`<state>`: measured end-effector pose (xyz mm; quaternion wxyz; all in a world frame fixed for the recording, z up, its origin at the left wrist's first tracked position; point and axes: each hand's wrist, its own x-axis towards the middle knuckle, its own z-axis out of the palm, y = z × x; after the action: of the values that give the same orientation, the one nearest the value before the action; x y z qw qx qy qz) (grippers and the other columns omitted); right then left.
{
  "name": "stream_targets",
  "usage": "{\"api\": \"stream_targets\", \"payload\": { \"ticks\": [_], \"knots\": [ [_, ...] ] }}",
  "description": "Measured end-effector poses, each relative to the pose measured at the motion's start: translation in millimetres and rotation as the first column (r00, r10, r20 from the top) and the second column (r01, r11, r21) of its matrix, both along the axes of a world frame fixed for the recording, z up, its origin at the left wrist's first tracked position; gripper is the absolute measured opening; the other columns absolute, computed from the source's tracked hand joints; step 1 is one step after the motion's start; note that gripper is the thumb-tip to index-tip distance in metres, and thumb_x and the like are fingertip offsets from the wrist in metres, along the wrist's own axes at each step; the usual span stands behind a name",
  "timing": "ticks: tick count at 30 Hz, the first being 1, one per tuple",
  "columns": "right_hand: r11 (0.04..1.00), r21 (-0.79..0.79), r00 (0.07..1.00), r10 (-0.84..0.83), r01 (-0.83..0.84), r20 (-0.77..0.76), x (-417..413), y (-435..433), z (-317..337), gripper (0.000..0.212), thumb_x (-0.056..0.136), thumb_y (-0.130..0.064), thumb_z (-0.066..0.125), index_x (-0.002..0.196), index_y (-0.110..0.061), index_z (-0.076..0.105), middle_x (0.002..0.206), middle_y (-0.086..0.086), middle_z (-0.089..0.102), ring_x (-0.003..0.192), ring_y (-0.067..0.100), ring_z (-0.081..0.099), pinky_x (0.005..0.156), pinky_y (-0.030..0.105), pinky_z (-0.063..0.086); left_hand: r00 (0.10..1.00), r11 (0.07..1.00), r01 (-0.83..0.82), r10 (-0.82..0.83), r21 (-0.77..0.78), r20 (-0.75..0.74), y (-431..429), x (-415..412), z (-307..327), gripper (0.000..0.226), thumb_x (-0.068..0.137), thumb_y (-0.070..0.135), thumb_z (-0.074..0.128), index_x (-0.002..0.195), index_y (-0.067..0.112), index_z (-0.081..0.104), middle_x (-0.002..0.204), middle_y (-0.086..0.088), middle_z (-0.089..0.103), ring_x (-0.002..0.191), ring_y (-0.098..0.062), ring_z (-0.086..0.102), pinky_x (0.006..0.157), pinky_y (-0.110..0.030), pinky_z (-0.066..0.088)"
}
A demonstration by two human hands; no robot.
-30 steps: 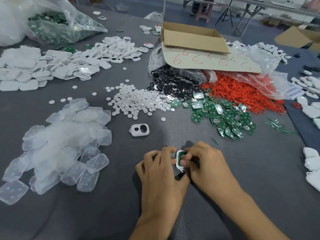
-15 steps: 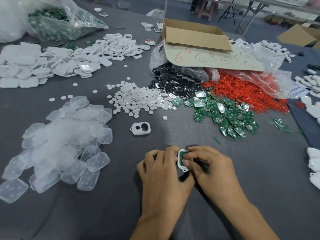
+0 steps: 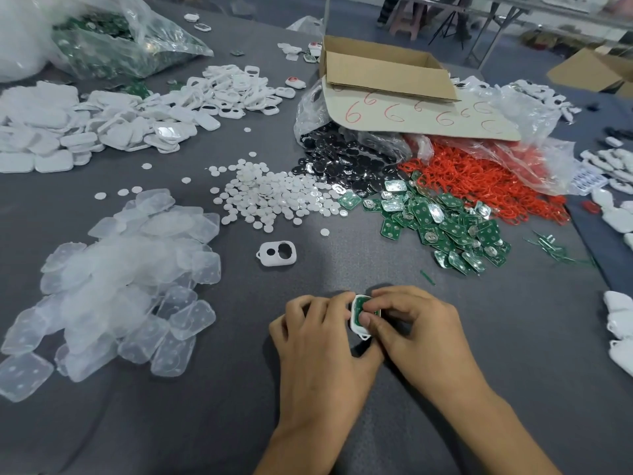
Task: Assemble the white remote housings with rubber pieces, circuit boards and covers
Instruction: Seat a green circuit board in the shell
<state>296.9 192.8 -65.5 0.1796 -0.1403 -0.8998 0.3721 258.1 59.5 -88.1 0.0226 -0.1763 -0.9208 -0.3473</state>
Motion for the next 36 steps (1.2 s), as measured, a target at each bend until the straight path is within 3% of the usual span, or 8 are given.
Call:
{"api": "stream_targets", "payload": {
  "ticks": [18,27,32,36],
  "knots": [
    [0.997,0.071,1.000,0.024,-0.025,0.017,2,0,1,0.019,0.076,-0.009,0.085,0.086,-0.024,0.078,0.098,-0.017,0.070,0.094,0.000,0.068,0.087,0.032,0.058,1.000,0.999,0.000,-0.001,0.036,0.016,-1,1,5,0.034,0.077,0.058,0.067,0.107,0.043,0.060,0.095,0.026,0.058,0.108,-0.009,0.044,0.093,-0.034,0.033],
    [0.988,0.146,0.998,0.052,-0.058,0.045,3,-1,6,0.019,0.077,-0.006,0.084,0.090,-0.020,0.081,0.100,-0.008,0.073,0.097,0.000,0.067,0.093,0.012,0.048,1.000,0.999,0.000,-0.001,0.040,0.022,-1,1,8,0.033,0.077,0.059,0.067,0.105,0.043,0.059,0.092,0.026,0.054,0.107,-0.008,0.045,0.093,-0.034,0.032],
    [0.981,0.161,0.994,0.101,-0.108,0.052,4,2,9,0.019,0.083,-0.004,0.078,0.095,-0.018,0.080,0.108,-0.006,0.072,0.103,0.000,0.065,0.095,0.008,0.043,0.999,0.999,0.011,-0.012,0.030,0.042,-3,1,7,0.053,0.069,0.067,0.061,0.115,0.043,0.061,0.097,0.025,0.059,0.109,-0.011,0.048,0.090,-0.034,0.030],
    [0.977,0.185,0.994,0.095,-0.102,0.046,5,3,15,0.018,0.087,-0.009,0.075,0.101,-0.021,0.079,0.112,-0.009,0.071,0.108,-0.005,0.062,0.096,0.007,0.042,0.973,0.997,0.071,-0.078,0.042,0.215,-9,-4,16,0.079,0.070,0.065,0.074,0.141,0.040,0.050,0.124,0.025,0.056,0.126,-0.007,0.036,0.101,-0.031,0.025]
  ]
}}
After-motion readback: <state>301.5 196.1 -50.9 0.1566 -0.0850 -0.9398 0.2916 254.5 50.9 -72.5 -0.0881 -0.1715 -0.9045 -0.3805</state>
